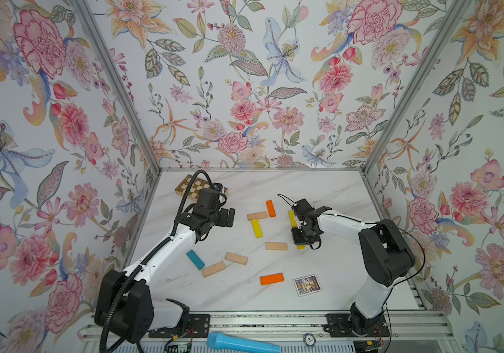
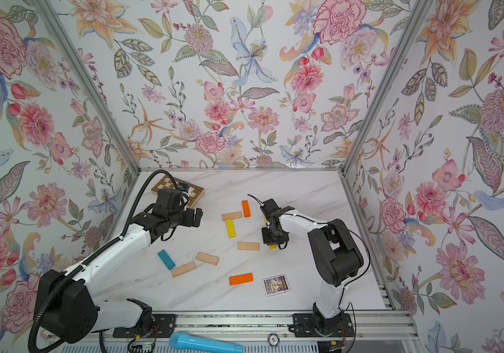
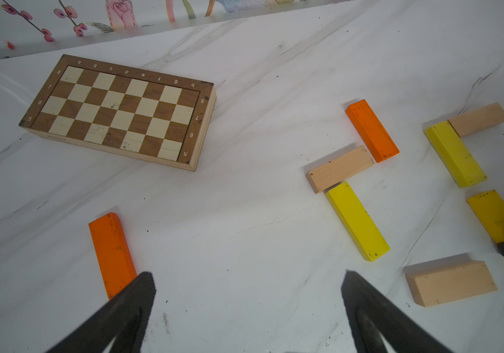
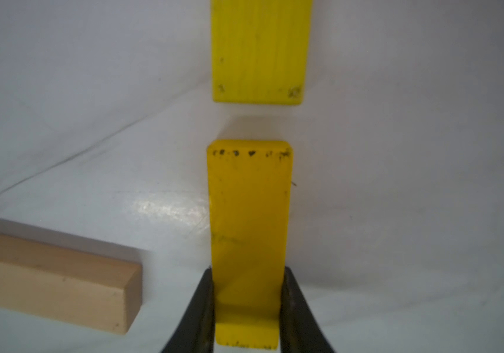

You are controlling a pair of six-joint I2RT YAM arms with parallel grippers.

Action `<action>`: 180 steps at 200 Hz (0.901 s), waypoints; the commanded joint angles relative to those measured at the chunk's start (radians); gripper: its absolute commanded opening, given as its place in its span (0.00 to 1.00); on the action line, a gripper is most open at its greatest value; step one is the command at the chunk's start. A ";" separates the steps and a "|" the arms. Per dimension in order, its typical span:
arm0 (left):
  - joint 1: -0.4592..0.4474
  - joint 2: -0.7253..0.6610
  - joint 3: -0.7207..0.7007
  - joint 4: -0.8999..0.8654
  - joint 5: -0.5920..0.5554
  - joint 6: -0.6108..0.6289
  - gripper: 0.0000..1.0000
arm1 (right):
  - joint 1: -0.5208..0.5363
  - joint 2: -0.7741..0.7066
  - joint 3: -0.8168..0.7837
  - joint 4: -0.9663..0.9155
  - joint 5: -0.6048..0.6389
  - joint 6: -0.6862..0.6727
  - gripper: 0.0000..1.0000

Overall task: Assemble the number 6 with building blocks
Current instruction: Assemble the building block at the center of the board.

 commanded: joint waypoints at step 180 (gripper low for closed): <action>-0.010 -0.028 -0.014 0.007 0.007 0.007 0.99 | -0.022 0.061 0.004 -0.007 0.039 -0.013 0.27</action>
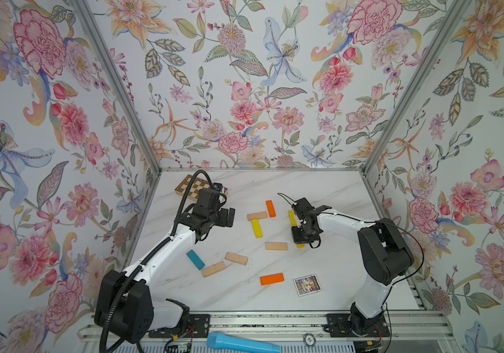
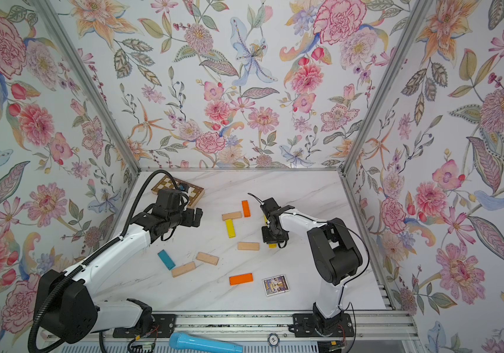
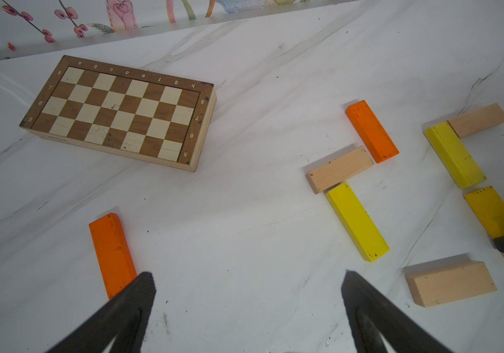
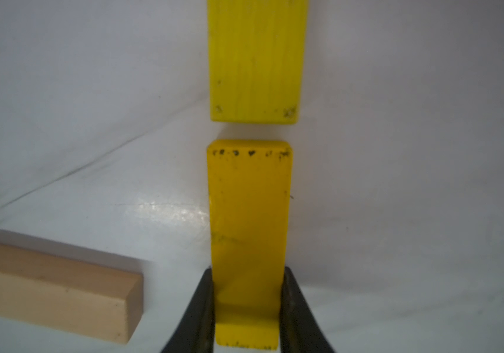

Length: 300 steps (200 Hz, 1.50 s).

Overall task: Assemble the number 6 with building blocks
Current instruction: Assemble the building block at the center of the board.

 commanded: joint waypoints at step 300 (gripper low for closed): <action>-0.088 0.027 0.116 0.059 0.114 -0.016 0.99 | -0.002 -0.826 -0.799 0.733 0.112 -0.046 0.60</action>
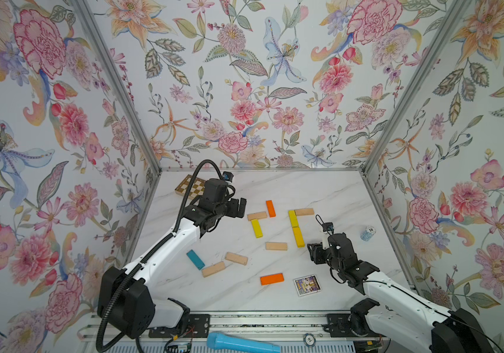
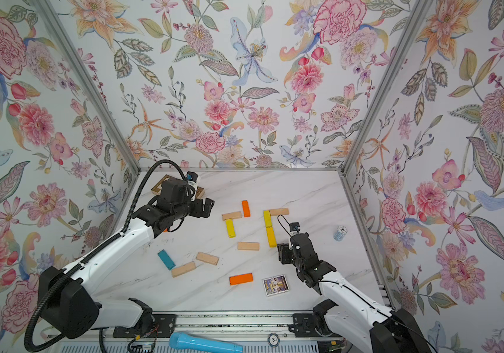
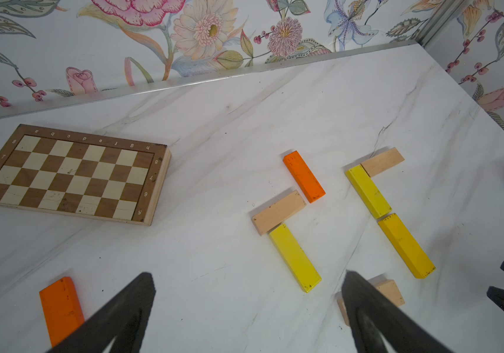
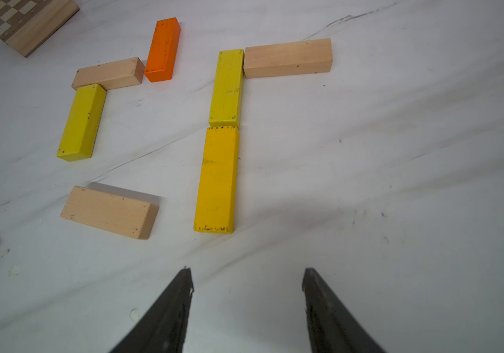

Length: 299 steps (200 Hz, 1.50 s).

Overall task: Assemble the number 6 with building blocks
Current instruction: Assemble the building block at the center of the board.

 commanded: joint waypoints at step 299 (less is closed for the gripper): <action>-0.007 -0.025 -0.050 0.027 -0.053 0.049 0.99 | 0.008 0.476 0.278 -0.159 -0.130 0.042 0.19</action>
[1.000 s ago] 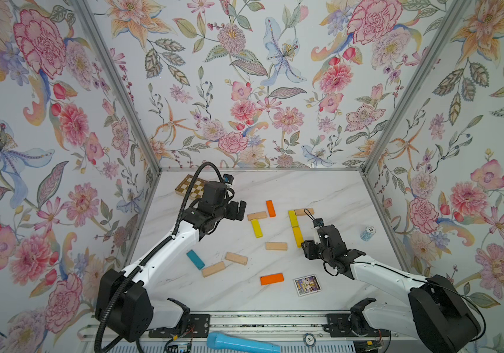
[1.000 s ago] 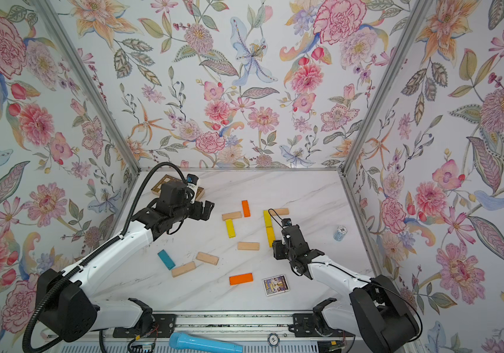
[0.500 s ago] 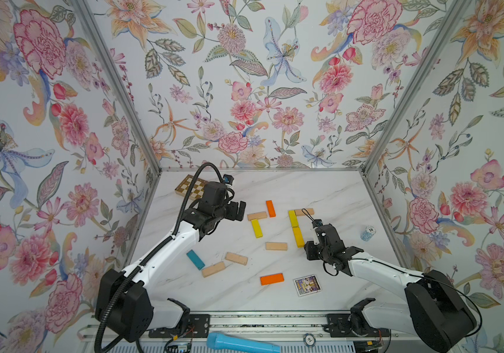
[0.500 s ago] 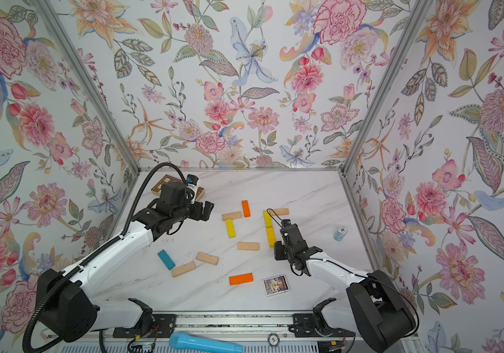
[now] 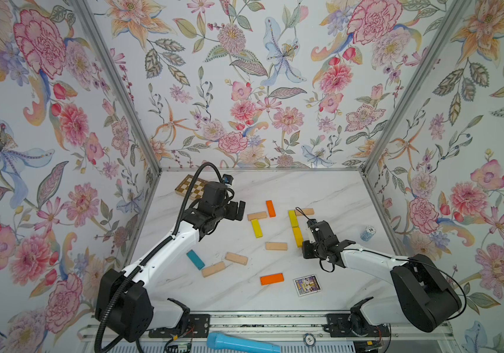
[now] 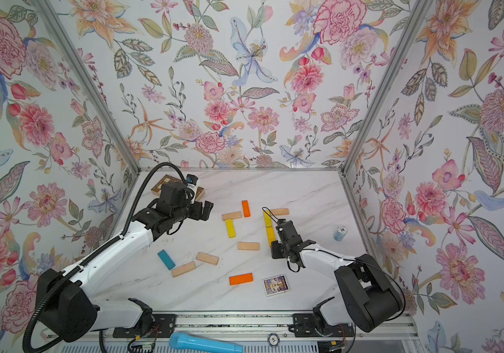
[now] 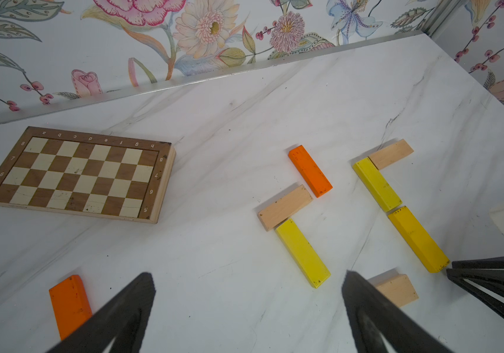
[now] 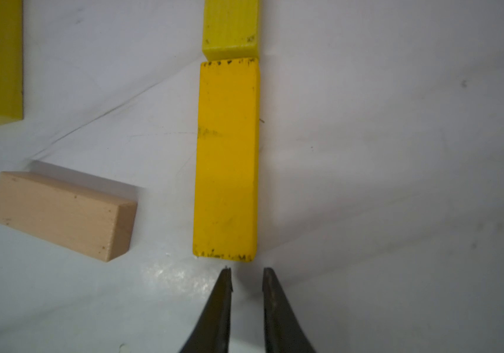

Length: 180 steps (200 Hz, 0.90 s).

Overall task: Assemble the number 6 with building blocks
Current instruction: Assemble the building block at the center of the board.

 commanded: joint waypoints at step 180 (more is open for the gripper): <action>-0.005 0.009 -0.001 0.004 -0.023 0.015 0.99 | -0.007 0.069 0.050 -0.045 -0.028 -0.008 0.20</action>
